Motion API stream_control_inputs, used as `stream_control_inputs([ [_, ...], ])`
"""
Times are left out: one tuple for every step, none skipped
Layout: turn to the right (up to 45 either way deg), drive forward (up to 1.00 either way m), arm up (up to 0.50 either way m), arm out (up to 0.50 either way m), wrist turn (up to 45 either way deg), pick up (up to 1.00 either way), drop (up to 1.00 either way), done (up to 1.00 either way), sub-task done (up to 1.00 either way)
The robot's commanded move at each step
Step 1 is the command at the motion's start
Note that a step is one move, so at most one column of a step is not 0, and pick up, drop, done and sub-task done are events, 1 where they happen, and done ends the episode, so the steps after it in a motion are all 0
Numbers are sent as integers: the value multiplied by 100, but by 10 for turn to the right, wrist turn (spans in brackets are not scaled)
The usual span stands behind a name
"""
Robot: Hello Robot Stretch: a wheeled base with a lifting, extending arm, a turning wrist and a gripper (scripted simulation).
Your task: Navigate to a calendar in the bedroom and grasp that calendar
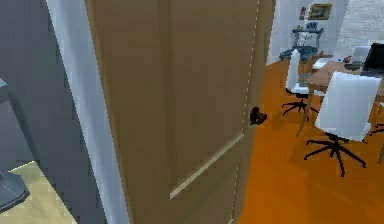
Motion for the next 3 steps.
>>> stream_control_inputs([
  [180,0,0,0,0,0,0,0,0],
  [0,15,0,0,0,0,0,0,0],
  [210,0,0,0,0,0,0,0,0],
])
